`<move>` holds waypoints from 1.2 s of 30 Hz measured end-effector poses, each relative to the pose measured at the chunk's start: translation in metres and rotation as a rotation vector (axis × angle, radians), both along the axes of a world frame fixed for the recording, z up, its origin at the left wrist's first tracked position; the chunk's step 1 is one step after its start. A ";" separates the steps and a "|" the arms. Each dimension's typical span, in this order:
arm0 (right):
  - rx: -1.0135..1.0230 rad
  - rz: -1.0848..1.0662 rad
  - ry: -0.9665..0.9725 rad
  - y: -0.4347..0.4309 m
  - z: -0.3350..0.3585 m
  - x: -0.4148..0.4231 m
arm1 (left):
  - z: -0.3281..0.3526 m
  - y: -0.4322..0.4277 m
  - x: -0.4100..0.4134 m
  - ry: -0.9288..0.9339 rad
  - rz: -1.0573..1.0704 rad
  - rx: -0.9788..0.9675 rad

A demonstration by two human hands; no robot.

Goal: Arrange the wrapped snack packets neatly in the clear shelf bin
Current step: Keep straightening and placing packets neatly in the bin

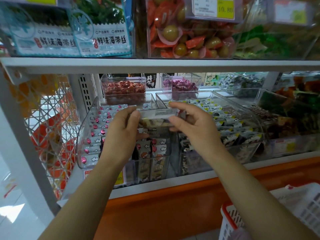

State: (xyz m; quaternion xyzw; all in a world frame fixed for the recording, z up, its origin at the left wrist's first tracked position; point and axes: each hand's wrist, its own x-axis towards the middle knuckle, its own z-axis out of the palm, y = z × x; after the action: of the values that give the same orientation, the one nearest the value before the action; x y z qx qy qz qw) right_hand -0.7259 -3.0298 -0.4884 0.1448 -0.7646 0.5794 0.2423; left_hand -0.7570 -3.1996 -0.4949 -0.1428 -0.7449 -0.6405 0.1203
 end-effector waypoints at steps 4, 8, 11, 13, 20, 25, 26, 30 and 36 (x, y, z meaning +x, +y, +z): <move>0.065 -0.221 0.033 0.004 0.004 -0.007 | -0.010 -0.009 -0.008 0.233 0.152 -0.668; 0.160 -0.283 0.086 -0.005 0.010 -0.016 | -0.023 -0.011 -0.009 0.183 0.033 -1.122; 0.398 -0.298 0.171 -0.013 0.014 -0.022 | -0.027 -0.012 -0.009 0.187 -0.013 -1.171; 0.557 -0.300 0.187 -0.016 0.017 -0.027 | -0.026 -0.014 -0.010 0.192 -0.020 -1.152; 0.817 -0.235 0.065 -0.025 0.037 -0.047 | -0.026 -0.020 -0.009 0.207 -0.079 -1.113; 0.885 -0.267 0.109 -0.024 0.045 -0.056 | -0.025 -0.021 -0.012 0.201 -0.047 -1.112; 0.902 -0.255 0.102 -0.025 0.044 -0.057 | -0.026 -0.021 -0.011 0.201 -0.050 -1.133; 0.935 -0.268 0.130 -0.025 0.043 -0.059 | -0.028 -0.021 -0.010 0.190 -0.053 -1.152; 0.985 -0.219 0.050 -0.025 0.036 -0.063 | -0.028 -0.021 -0.010 0.192 -0.062 -1.151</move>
State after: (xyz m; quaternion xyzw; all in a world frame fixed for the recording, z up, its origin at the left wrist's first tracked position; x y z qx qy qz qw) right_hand -0.7886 -3.0546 -0.4522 0.1748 -0.9518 0.1176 0.2228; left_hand -0.7674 -3.2204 -0.5226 -0.2644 -0.9542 -0.1199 0.0717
